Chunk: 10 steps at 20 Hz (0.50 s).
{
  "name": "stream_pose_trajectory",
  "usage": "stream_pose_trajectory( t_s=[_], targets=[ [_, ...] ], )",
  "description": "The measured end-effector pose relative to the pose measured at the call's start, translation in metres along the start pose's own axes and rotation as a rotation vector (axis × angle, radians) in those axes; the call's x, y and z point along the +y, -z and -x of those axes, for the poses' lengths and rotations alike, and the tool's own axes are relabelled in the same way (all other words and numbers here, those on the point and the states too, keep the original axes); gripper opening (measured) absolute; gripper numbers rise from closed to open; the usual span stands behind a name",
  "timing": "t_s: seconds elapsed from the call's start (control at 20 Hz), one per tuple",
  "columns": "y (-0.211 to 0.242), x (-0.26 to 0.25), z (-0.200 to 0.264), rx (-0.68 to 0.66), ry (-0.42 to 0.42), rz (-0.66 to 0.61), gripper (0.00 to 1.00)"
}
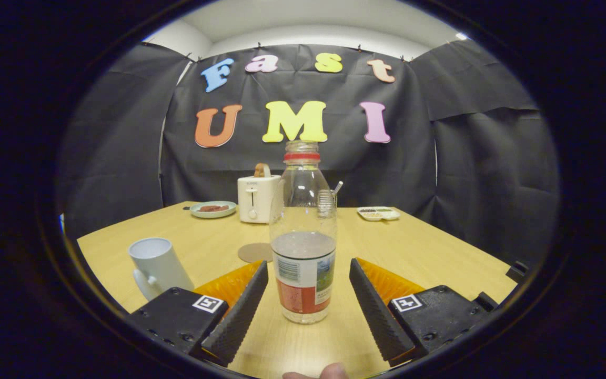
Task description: Take the bottle from table, then pour the juice into the cup, finally place the bottle on the coaster
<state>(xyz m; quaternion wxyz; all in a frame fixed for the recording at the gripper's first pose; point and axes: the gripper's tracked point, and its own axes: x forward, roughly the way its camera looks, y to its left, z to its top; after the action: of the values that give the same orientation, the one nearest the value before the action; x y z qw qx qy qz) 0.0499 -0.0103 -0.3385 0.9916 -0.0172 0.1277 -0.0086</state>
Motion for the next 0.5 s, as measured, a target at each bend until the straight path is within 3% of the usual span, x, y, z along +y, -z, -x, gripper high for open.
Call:
stream_pose_trajectory(
  t_s=[0.35,0.5],
  targets=[
    [0.003,0.005,-0.027,0.041,0.002,-0.037,1.0],
    [0.003,0.006,-0.033,0.055,0.005,-0.055,0.92]
  ],
)
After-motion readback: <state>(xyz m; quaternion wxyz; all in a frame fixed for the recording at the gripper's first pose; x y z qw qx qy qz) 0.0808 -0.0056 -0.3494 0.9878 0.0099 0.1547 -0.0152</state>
